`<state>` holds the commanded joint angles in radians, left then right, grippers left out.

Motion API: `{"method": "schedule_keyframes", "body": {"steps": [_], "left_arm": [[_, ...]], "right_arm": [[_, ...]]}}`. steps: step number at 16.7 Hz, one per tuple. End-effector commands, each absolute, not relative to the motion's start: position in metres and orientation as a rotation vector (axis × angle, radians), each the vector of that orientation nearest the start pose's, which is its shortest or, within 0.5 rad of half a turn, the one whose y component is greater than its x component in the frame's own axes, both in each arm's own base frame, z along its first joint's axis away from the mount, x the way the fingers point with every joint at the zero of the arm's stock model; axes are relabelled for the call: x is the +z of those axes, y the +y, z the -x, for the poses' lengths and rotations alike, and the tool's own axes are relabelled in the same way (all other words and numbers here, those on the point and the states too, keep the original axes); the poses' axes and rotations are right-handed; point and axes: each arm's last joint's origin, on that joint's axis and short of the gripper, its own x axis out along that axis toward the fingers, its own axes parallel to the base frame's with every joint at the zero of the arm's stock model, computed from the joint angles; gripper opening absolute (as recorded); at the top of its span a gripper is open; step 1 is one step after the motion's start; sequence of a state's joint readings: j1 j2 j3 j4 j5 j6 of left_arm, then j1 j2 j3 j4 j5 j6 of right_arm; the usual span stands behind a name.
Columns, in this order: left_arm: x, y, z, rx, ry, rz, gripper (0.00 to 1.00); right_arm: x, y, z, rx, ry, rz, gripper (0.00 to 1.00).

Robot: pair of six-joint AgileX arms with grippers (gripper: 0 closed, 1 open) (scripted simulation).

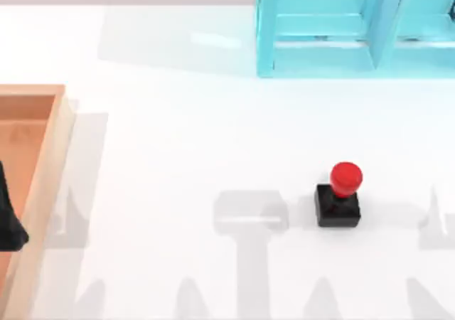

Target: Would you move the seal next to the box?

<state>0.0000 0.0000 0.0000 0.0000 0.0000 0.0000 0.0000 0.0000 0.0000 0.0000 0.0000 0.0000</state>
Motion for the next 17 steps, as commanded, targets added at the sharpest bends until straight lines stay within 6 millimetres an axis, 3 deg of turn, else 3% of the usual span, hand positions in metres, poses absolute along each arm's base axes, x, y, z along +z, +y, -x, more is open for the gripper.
{"method": "schedule_keyframes", "body": {"steps": [5,10,13,17], "left_arm": [[0.17,-0.002,-0.106,0.004,0.04,0.035,1.0],[0.229,-0.006,-0.12,0.025,0.245,0.184,1.0],[0.275,-0.014,-0.153,0.057,0.437,0.277,1.0],[0.318,-0.046,-0.233,0.122,0.74,0.347,1.0]], "right_arm": [[0.16,-0.001,-0.106,0.0,0.0,0.0,1.0],[0.16,-0.001,-0.106,0.0,0.0,0.0,1.0],[0.16,-0.001,-0.106,0.0,0.0,0.0,1.0],[0.16,-0.001,-0.106,0.0,0.0,0.0,1.0]]}}
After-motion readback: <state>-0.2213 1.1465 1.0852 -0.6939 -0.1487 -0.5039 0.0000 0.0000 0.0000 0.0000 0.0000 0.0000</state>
